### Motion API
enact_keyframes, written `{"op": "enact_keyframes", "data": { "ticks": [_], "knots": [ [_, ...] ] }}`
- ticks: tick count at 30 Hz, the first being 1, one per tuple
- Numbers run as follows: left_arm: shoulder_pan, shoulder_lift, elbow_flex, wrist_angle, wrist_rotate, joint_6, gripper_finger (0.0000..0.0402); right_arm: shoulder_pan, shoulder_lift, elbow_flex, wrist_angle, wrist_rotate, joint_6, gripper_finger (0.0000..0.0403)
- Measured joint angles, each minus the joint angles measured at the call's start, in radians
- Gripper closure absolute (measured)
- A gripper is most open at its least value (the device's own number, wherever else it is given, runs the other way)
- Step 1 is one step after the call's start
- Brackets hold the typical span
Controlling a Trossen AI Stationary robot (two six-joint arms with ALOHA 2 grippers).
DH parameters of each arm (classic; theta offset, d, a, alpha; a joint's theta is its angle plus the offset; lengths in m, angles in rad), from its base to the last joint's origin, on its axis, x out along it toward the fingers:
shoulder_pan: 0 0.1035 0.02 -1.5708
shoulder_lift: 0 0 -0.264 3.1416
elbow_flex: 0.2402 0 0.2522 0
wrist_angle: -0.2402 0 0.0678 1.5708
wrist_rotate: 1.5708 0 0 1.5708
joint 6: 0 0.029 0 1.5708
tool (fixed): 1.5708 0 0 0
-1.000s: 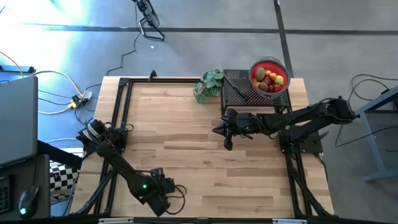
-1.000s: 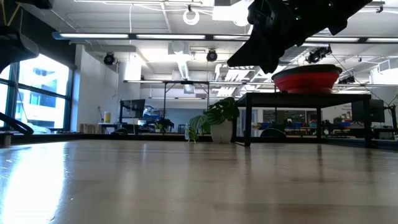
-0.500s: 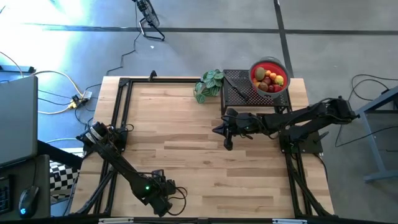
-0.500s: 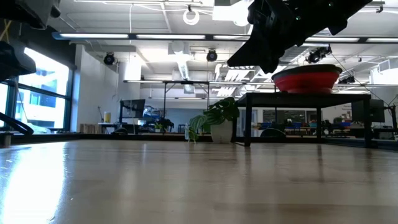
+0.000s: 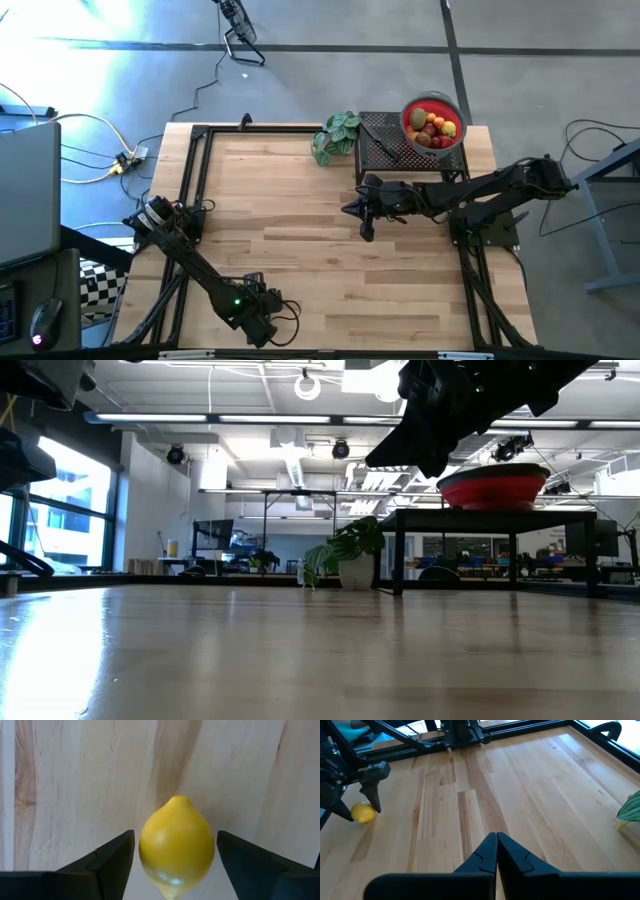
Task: Pick & Place Fruit
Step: Put the yellow lemon into the red strainer bowl
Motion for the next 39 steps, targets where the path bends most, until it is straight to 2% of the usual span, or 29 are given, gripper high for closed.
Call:
{"op": "enact_keyframes", "data": {
  "ticks": [10, 18, 23, 31, 37, 39],
  "knots": [
    [0.0, 0.0, 0.0, 0.0, -0.004, 0.0, 0.0201, 0.0, 0.0, 0.0, 0.0, 0.0, 0.0, 0.0401],
    [0.0, 0.0, 0.0, -0.005, -0.004, 0.0, 0.0181, 0.0, 0.0, 0.0, 0.0, -0.005, 0.0, 0.0401],
    [0.031, -0.006, 0.002, -0.061, 0.022, 0.0, 0.0203, 0.0, -0.001, 0.0, 0.001, -0.047, 0.0, 0.0401],
    [0.185, -0.107, 0.002, -0.167, 0.041, 0.145, 0.0203, 0.0, -0.081, 0.0, 0.0, -0.209, 0.0, 0.0401],
    [0.375, -0.233, 0.001, -0.169, 0.046, 0.356, 0.02, 0.0, -0.237, 0.0, -0.009, -0.382, 0.0, 0.0401],
    [0.453, -0.272, 0.001, -0.12, 0.076, 0.43, 0.0201, 0.0, -0.3, 0.0, -0.012, -0.427, -0.004, 0.0401]
  ]
}}
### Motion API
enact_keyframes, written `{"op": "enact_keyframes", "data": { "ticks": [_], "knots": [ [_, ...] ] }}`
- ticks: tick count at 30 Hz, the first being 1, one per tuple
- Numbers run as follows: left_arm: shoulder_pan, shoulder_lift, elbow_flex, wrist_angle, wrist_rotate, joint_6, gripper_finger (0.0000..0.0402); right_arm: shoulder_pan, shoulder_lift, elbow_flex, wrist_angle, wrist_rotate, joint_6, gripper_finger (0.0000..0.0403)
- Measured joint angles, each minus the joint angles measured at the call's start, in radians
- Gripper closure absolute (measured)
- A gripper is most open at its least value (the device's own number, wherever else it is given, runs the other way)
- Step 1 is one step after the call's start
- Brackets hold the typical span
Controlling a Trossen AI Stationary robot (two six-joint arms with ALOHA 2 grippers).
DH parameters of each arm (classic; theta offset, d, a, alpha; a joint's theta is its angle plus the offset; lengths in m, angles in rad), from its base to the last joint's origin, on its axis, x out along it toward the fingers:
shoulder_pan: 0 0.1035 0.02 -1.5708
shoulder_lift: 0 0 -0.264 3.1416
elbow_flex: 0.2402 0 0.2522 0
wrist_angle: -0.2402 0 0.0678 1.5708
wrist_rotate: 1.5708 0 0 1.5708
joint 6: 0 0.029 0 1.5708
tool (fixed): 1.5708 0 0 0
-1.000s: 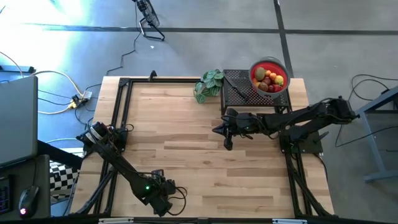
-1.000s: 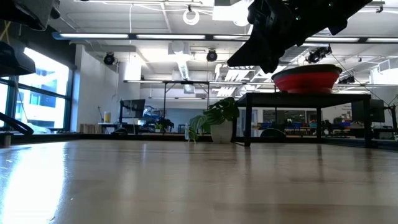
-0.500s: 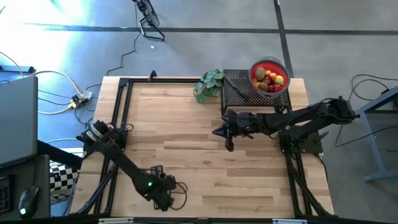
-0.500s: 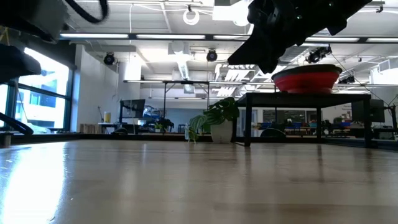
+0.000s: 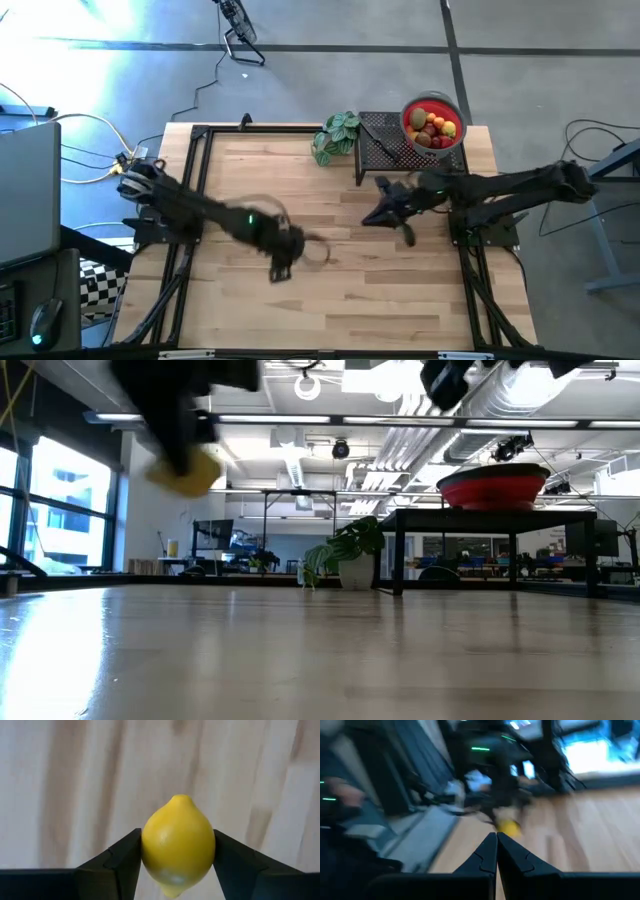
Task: Pick & Place Fruit
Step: Put the yellow lemon into the red strainer bowl
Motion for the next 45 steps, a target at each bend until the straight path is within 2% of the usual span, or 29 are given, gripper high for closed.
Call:
{"op": "enact_keyframes", "data": {
  "ticks": [3, 9, 14, 17, 23, 26, 29, 33, 35, 39, 45],
  "knots": [
    [0.133, -0.057, 0.0, 0.081, 0.071, 0.099, 0.0201, 0.0, -0.09, 0.0, 0.0, -0.049, -0.038, 0.0401],
    [0.386, -0.12, 0.0, 0.344, 0.368, 0.215, 0.0201, 0.0, -0.249, 0.0, -0.028, -0.027, -0.138, 0.0401],
    [0.533, -0.122, -0.001, 0.591, 0.598, 0.228, 0.0201, 0.0, -0.31, 0.0, -0.056, 0.087, -0.254, 0.0401],
    [0.592, -0.122, -0.001, 0.745, 0.672, 0.227, 0.0201, 0.0, -0.328, 0.0, -0.096, 0.207, -0.307, 0.0401],
    [0.635, -0.121, -0.001, 1.051, 0.683, 0.225, 0.0201, 0.0, -0.303, 0.0, -0.111, 0.479, -0.441, 0.0401],
    [0.632, -0.112, 0.0, 1.198, 0.662, 0.236, 0.0201, -0.001, -0.256, 0.0, -0.091, 0.547, -0.497, 0.0401],
    [0.633, -0.1, 0.0, 1.271, 0.628, 0.249, 0.0201, 0.0, -0.208, 0.0, -0.056, 0.583, -0.584, 0.0401],
    [0.633, -0.099, 0.0, 1.277, 0.489, 0.268, 0.0201, 0.0, -0.134, 0.0, 0.089, 0.661, -0.707, 0.0401],
    [0.633, -0.099, 0.0, 1.276, 0.454, 0.27, 0.0201, 0.0, -0.098, 0.0, 0.188, 0.683, -0.758, 0.0401],
    [0.633, -0.099, 0.0, 1.276, 0.455, 0.253, 0.0201, 0.0, -0.044, 0.0, 0.31, 0.692, -0.832, 0.0401],
    [0.633, -0.099, 0.0, 1.278, 0.454, 0.252, 0.0201, 0.0, -0.009, 0.0, 0.327, 0.693, -0.855, 0.0401]
  ]
}}
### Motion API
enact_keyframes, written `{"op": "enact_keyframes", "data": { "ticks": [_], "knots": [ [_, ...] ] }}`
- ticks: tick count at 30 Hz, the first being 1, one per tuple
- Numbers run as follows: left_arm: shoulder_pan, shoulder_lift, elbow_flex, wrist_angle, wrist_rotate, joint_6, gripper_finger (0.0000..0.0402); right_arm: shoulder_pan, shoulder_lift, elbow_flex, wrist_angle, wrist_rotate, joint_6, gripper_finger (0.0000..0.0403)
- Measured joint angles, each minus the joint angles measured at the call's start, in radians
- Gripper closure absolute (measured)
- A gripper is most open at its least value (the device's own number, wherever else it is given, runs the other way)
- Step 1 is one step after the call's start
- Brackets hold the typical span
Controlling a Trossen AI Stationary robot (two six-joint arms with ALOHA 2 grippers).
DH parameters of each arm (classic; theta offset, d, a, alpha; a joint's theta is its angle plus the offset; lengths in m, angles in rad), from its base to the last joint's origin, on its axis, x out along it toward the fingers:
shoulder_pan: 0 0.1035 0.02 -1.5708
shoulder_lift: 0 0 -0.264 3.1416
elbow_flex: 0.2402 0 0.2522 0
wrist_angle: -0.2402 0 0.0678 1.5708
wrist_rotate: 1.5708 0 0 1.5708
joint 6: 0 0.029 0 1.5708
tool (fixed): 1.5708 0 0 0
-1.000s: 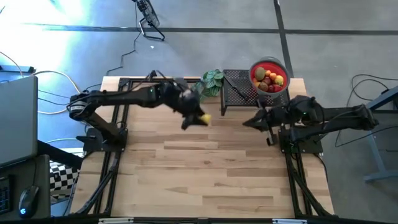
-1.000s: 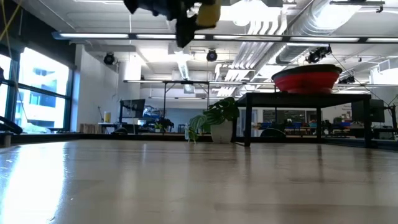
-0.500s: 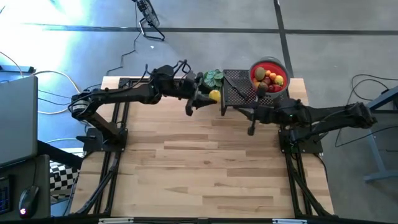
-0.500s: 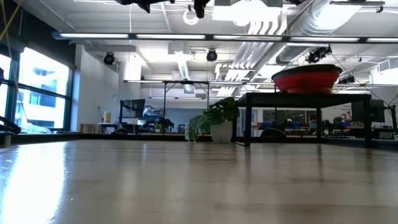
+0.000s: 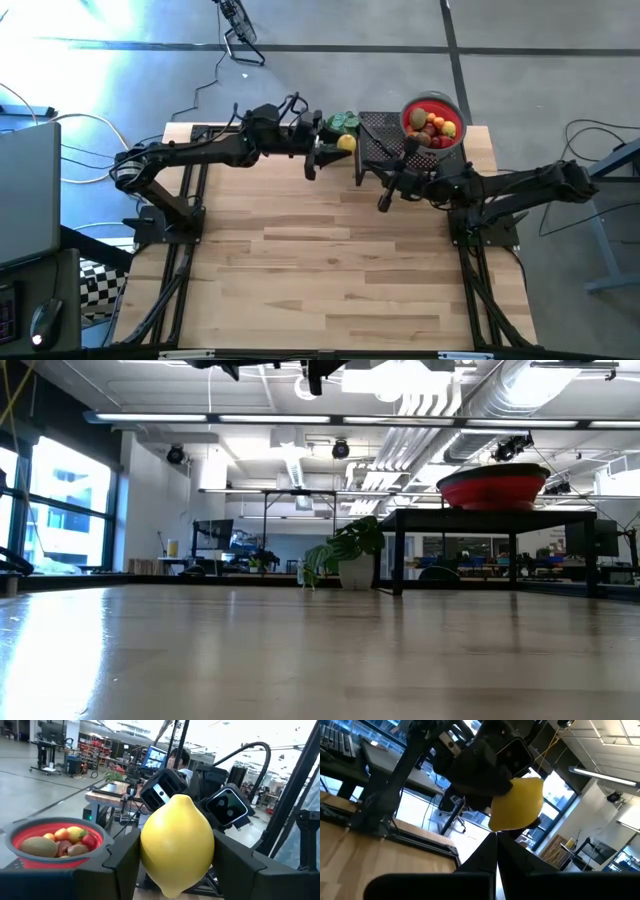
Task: Pick & Place Fruit
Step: Put the yellow lemon into the red strainer bowl
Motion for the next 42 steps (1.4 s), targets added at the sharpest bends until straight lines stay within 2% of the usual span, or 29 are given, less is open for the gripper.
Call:
{"op": "enact_keyframes", "data": {
  "ticks": [3, 6, 9, 12, 16, 24, 26, 32, 38, 42],
  "knots": [
    [0.0, 0.001, 0.0, 0.035, -0.001, 0.008, 0.0201, 0.0, 0.0, 0.0, 0.013, 0.005, 0.027, 0.0401],
    [0.0, 0.001, 0.0, 0.1, -0.001, 0.009, 0.0201, 0.0, 0.0, 0.0, 0.065, 0.057, 0.042, 0.0399],
    [0.001, 0.001, 0.0, 0.135, -0.002, 0.01, 0.0201, 0.0, 0.0, 0.0, 0.122, 0.127, -0.026, 0.0386],
    [0.001, 0.001, 0.0, 0.148, -0.002, 0.039, 0.0201, 0.0, 0.0, 0.0, 0.158, 0.123, -0.066, 0.0363],
    [0.0, 0.001, 0.0, 0.111, 0.009, 0.134, 0.0201, 0.0, 0.0, 0.0, 0.154, 0.044, -0.02, 0.0317],
    [0.0, 0.001, -0.001, 0.095, 0.03, 0.188, 0.0201, 0.0, 0.001, 0.0, 0.116, 0.07, 0.149, 0.0187],
    [0.0, 0.001, -0.001, 0.095, 0.034, 0.184, 0.0201, 0.0, 0.018, 0.0, 0.12, 0.063, 0.143, 0.0155],
    [0.0, 0.001, -0.001, 0.079, 0.056, 0.172, 0.0201, 0.0, 0.102, 0.0, 0.15, 0.06, -0.043, 0.0084],
    [0.0, 0.001, -0.001, 0.057, 0.059, 0.134, 0.0201, 0.0, 0.184, 0.0, 0.32, 0.083, -0.033, 0.0065],
    [-0.001, 0.001, -0.001, 0.056, -0.017, -0.011, 0.0201, 0.001, 0.22, 0.0, 0.343, 0.133, -0.144, 0.0068]
  ]
}}
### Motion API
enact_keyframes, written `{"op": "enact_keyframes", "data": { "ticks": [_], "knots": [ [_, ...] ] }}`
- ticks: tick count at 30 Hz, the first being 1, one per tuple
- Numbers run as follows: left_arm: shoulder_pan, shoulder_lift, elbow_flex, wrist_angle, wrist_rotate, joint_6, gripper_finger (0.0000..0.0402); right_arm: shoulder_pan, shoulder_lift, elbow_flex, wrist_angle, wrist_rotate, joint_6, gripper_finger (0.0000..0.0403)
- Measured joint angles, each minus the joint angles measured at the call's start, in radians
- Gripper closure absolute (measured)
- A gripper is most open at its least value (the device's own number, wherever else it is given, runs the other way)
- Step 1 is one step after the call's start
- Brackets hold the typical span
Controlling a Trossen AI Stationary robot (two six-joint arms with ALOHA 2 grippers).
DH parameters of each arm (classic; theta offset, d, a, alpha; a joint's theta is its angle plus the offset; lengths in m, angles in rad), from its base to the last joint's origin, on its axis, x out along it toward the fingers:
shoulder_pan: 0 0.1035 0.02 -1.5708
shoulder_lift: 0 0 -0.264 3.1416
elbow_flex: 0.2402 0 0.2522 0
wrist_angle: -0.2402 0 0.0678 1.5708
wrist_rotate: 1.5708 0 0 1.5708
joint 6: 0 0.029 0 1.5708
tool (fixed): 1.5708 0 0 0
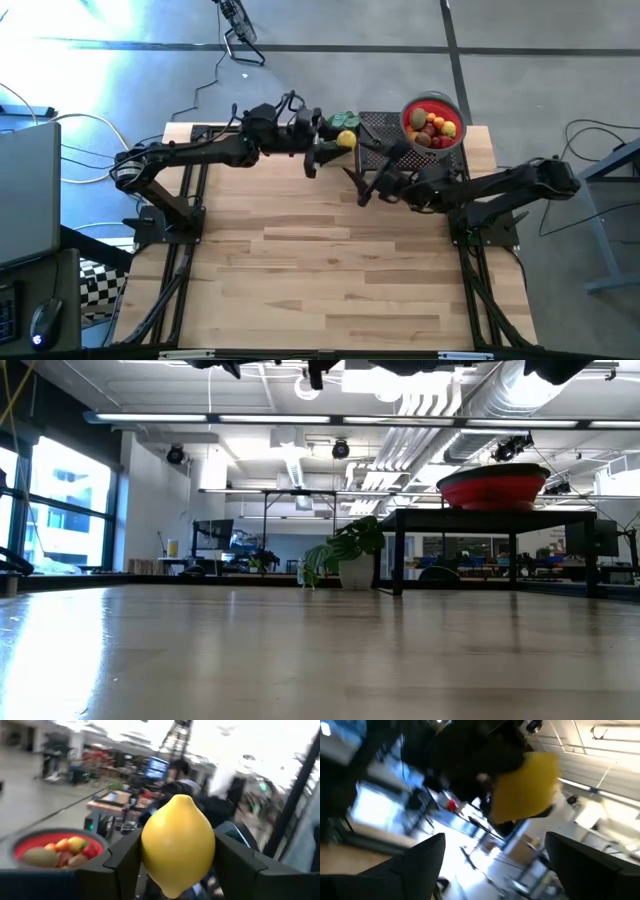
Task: Pick & Place Fruit
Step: Put the yellow lemon into the red strainer bowl
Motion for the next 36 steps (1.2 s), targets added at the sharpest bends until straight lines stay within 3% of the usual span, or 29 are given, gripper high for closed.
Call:
{"op": "enact_keyframes", "data": {
  "ticks": [5, 10, 17, 21, 30, 36],
  "knots": [
    [0.0, 0.0, 0.0, -0.002, -0.086, -0.163, 0.0201, 0.015, 0.025, 0.0, 0.021, 0.134, -0.17, 0.0072],
    [0.0, 0.0, 0.0, -0.002, -0.157, -0.286, 0.0201, 0.014, 0.024, 0.0, 0.125, 0.21, -0.201, 0.0073],
    [0.0, 0.001, 0.0, 0.001, -0.176, -0.315, 0.0201, 0.014, 0.024, 0.0, 0.165, 0.123, -0.252, 0.0073],
    [-0.013, 0.045, 0.0, 0.085, -0.198, -0.337, 0.0201, 0.015, 0.024, 0.0, 0.166, 0.073, -0.232, 0.0073],
    [-0.026, 0.153, -0.001, 0.306, -0.216, -0.388, 0.0201, 0.014, 0.024, 0.0, 0.176, 0.13, -0.229, 0.0073],
    [-0.026, 0.175, -0.001, 0.319, -0.219, -0.409, 0.0201, 0.014, 0.024, 0.0, 0.216, 0.146, -0.248, 0.0073]
  ]
}}
